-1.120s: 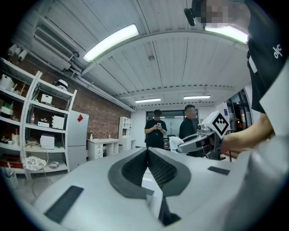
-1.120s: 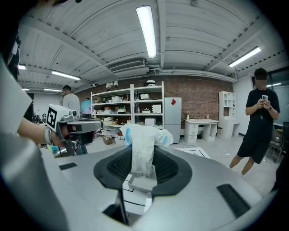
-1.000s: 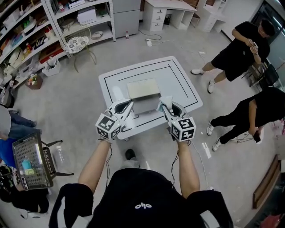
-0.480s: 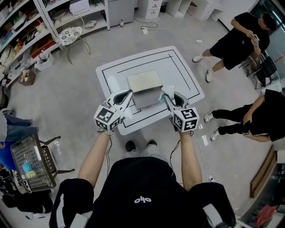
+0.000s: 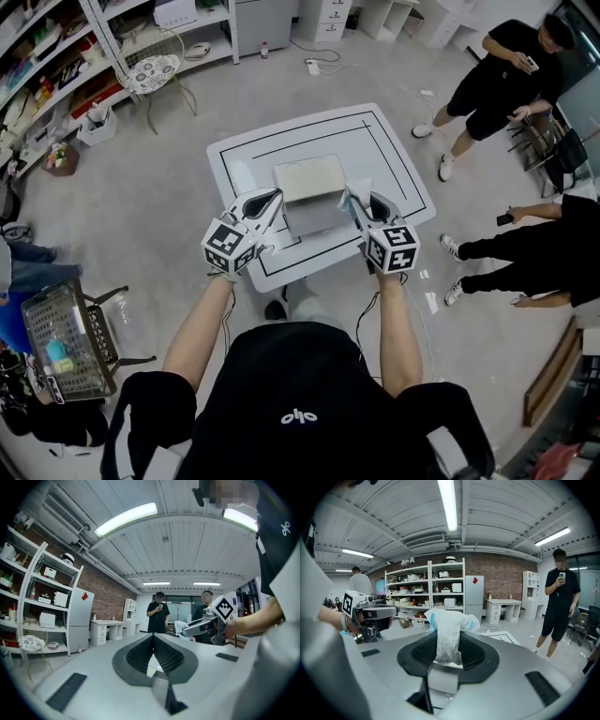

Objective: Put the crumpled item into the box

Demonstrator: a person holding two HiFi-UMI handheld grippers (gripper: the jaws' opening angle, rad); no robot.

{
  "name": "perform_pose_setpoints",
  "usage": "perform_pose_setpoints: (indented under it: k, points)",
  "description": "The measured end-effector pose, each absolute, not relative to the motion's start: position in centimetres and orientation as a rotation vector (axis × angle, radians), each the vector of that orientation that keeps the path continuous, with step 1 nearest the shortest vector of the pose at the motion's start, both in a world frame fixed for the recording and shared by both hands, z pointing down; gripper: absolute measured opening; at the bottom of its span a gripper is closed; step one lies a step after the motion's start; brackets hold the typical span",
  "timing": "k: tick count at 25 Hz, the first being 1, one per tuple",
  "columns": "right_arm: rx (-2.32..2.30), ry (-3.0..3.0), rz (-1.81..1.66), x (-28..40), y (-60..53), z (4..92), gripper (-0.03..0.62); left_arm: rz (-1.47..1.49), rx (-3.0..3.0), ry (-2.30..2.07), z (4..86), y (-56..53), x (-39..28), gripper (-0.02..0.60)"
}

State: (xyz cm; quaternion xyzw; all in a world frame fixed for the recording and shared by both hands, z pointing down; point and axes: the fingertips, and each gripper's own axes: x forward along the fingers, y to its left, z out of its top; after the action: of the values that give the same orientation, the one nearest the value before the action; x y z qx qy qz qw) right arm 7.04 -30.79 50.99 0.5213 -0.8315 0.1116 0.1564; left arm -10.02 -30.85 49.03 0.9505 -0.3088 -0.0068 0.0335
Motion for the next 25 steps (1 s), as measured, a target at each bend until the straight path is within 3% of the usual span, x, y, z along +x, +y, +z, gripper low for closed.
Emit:
perform_pose_setpoints:
  k: [25]
  points:
    - [1.378,-2.26,0.582,9.9,-36.5,64.3,0.129,0.174,2.874,-0.82,56.3,-35.7,-3.5,0.006]
